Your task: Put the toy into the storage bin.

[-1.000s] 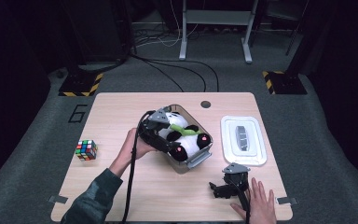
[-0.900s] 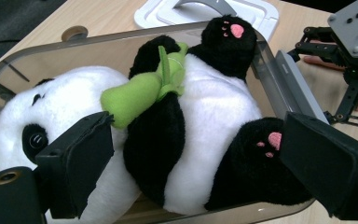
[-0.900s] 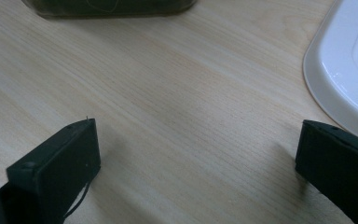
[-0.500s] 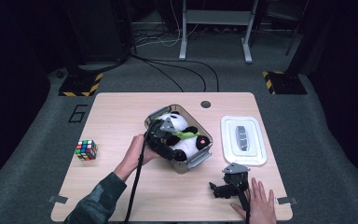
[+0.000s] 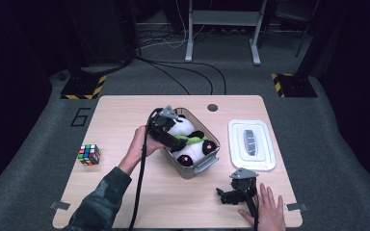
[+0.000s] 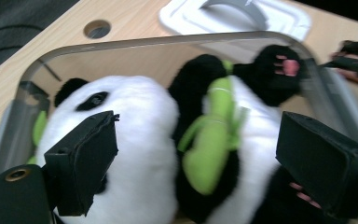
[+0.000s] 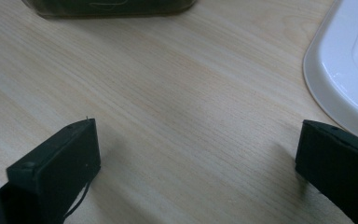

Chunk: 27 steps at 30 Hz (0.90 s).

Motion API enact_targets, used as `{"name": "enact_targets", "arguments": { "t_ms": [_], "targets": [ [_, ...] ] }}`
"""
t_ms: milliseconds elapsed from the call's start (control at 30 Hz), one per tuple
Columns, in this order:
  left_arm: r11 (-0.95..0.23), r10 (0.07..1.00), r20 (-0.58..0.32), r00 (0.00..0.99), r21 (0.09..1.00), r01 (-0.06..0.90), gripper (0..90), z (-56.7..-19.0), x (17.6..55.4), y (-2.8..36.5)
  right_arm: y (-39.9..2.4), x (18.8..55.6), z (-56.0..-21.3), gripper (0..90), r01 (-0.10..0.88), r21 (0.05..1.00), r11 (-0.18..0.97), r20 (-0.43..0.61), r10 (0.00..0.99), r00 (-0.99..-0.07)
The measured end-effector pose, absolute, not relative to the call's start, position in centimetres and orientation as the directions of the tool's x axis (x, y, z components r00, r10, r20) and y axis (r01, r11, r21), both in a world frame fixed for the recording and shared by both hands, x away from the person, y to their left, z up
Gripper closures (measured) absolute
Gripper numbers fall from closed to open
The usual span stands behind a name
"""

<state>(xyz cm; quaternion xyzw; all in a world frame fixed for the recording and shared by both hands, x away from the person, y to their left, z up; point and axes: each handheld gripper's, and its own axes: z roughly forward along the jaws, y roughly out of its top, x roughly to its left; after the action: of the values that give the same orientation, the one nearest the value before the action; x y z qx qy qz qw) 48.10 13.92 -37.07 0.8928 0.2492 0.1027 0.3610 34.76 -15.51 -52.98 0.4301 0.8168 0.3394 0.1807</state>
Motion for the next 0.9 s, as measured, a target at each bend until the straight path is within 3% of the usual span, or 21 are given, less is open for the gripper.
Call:
{"name": "enact_targets", "arguments": {
  "t_ms": [233, 367, 533, 700, 900],
  "targets": [
    [-0.659, 0.536, -0.033, 0.844, 0.608, 0.442, 13.2, -38.9, 49.8, 13.0, -15.5, 34.8, -53.0, 0.0, 0.58, 0.71, 0.399, -0.003, 0.826, -0.564],
    [-0.707, 0.557, 0.004, 0.83, 0.527, 0.472, 13.5, -40.5, 50.2, 12.1, -15.5, 34.8, -53.0, 0.0, 0.581, 0.71, 0.399, -0.003, 0.826, -0.564],
    [-0.681, 0.559, -0.022, 0.829, 0.558, 0.475, 12.4, -39.5, 50.1, 12.7, -15.5, 34.8, -53.0, 0.0, 0.581, 0.71, 0.399, -0.003, 0.825, -0.565],
    [-0.667, 0.503, -0.06, 0.862, 0.608, 0.431, 12.3, -37.5, 48.1, 13.4, -15.5, 34.8, -53.0, 0.0, 0.58, 0.71, 0.4, -0.003, 0.825, -0.565],
    [-0.729, 0.462, -0.01, 0.887, 0.565, 0.386, 10.6, -37.4, 46.2, 12.6, -15.5, 34.8, -53.0, 0.0, 0.58, 0.71, 0.399, -0.003, 0.825, -0.564]
  ]
}}
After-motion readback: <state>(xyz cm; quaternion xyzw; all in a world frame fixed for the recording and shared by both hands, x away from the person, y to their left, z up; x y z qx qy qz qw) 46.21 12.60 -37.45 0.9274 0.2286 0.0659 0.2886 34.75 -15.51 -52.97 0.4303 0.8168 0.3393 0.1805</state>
